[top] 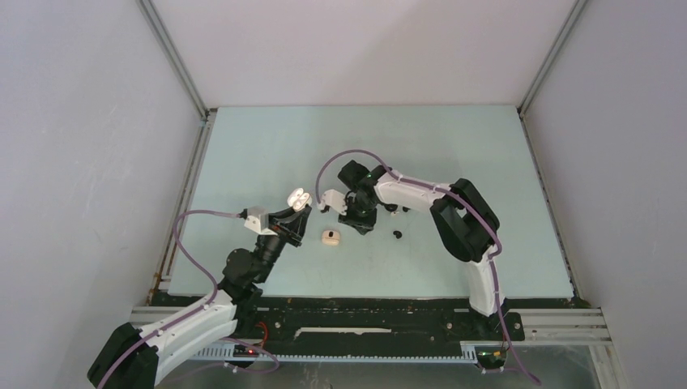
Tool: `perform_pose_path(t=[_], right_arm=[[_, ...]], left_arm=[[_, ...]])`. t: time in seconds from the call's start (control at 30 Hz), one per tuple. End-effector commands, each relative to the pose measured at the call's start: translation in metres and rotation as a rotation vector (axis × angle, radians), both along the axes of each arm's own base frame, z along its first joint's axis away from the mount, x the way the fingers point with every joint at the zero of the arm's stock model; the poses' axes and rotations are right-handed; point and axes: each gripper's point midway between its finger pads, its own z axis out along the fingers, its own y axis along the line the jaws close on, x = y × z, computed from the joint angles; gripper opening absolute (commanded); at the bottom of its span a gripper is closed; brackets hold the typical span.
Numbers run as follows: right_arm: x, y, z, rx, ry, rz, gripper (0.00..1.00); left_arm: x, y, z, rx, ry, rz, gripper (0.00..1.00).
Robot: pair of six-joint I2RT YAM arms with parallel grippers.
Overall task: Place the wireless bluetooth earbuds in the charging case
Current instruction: Pick up the right earbud from the center of the board, then insert the right earbud into the right side groove of the charging case.
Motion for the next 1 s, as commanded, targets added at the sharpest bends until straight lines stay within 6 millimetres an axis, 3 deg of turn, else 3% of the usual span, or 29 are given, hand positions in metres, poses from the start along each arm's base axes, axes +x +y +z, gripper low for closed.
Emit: perform_pose_path(t=[0.0,0.17,0.27,0.37,0.5,0.7,0.93,0.97], right_arm=[[0.0,-0.018,0.046,0.106,0.078,-0.12,0.17],[-0.009,-0.021,0.128,0.363,0.106,-0.206,0.02],[-0.012,-0.021,0.174,0.525,0.088,-0.229,0.0],[-0.002,-0.027,0.217,0.655,0.036,-0.261,0.0],[0.013,-0.035,0.253,0.765,-0.059,-0.257,0.0],[0.026,-0.033,0.302,0.873,-0.22,-0.188,0.0],[0.017,-0.038,0.402,1.011,-0.401,-0.135,0.0],[0.015,-0.039,0.409,1.04,-0.422,-0.149,0.0]], left_arm=[[-0.006,0.008,-0.04,0.062,0.046,0.009,0.0],[-0.009,-0.001,-0.038,0.058,0.034,-0.037,0.0],[-0.012,-0.005,-0.036,0.048,0.022,-0.064,0.0],[-0.009,-0.012,-0.029,0.046,0.019,-0.083,0.0],[-0.002,-0.022,-0.02,0.043,0.018,-0.098,0.0],[0.016,-0.051,0.027,-0.059,-0.048,-0.156,0.0],[0.015,-0.092,0.073,-0.061,-0.119,-0.23,0.0],[0.013,-0.096,0.08,-0.062,-0.133,-0.236,0.0]])
